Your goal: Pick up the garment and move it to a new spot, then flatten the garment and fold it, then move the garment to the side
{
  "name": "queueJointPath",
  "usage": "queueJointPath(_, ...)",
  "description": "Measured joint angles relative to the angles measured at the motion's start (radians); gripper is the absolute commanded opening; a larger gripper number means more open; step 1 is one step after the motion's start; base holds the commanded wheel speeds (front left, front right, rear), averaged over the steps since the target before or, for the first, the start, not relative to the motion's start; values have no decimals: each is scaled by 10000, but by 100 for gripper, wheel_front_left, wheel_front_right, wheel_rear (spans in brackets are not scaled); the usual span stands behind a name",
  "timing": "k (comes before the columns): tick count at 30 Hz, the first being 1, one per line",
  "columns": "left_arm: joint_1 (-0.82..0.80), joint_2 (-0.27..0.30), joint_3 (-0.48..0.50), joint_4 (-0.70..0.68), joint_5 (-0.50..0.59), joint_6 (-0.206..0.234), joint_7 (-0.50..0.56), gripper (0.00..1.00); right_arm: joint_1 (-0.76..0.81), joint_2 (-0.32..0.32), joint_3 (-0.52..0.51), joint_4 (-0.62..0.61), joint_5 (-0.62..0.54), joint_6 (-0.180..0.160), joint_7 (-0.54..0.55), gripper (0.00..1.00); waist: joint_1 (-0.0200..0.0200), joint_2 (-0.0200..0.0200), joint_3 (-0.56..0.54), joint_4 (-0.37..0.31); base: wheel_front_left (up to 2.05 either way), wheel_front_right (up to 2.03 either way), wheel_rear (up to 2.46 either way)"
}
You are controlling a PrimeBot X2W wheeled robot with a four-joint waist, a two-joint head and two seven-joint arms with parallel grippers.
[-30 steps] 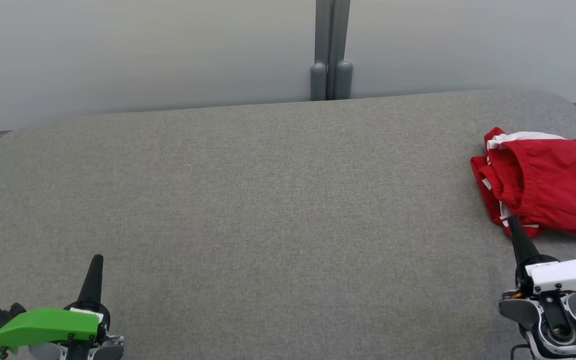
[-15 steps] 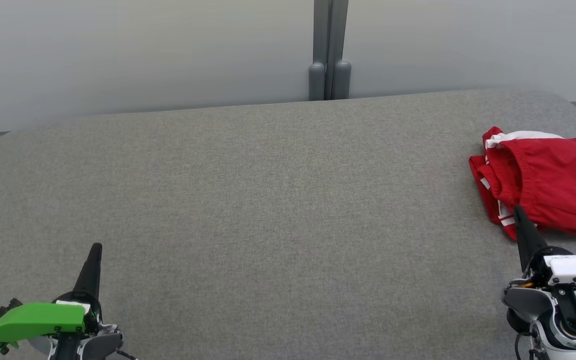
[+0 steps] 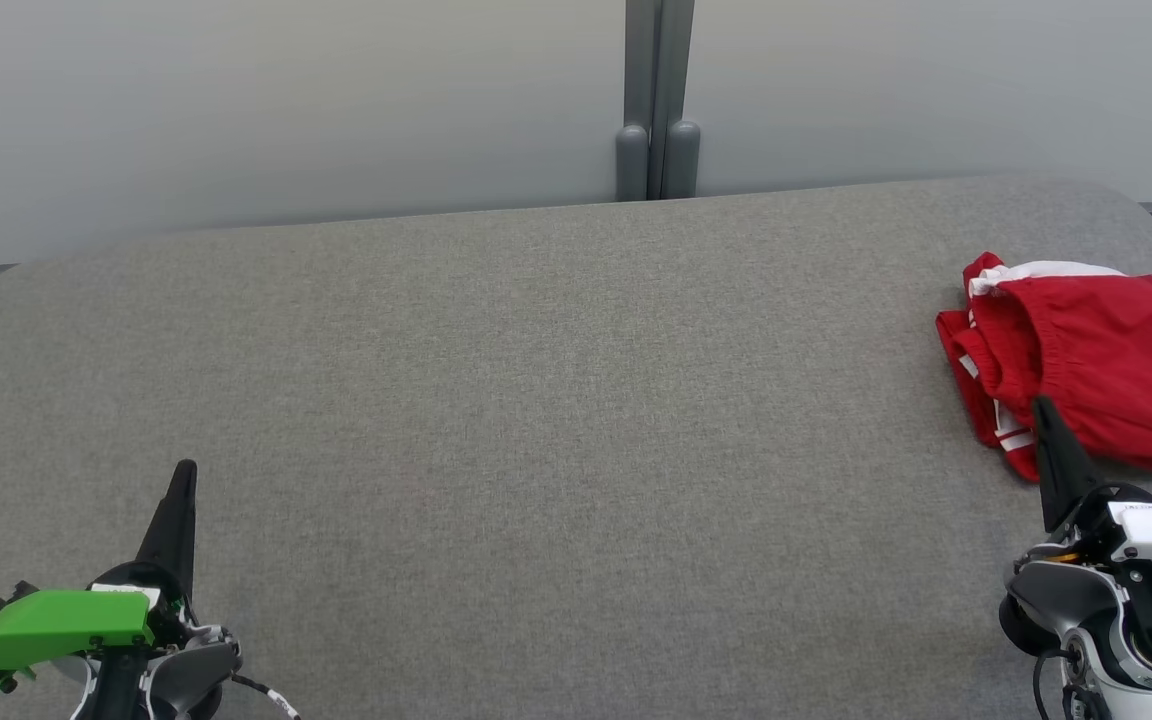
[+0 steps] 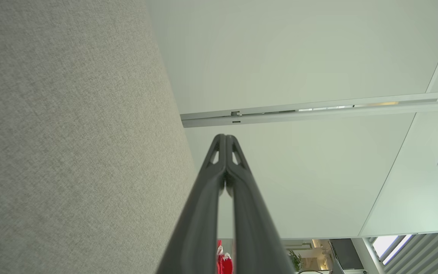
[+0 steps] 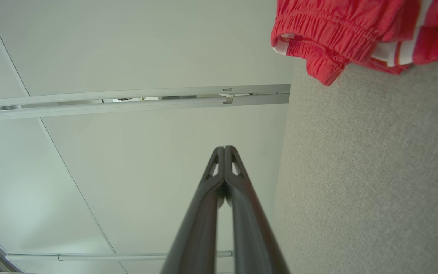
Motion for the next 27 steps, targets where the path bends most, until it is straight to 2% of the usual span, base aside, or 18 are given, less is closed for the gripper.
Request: queueJointPath(27, 0, -2, -2, -10, -2, 0, -2, 0, 0, 0, -2, -13, 0, 0, 0, 0, 0, 0, 2, 0, 0, 0, 0)
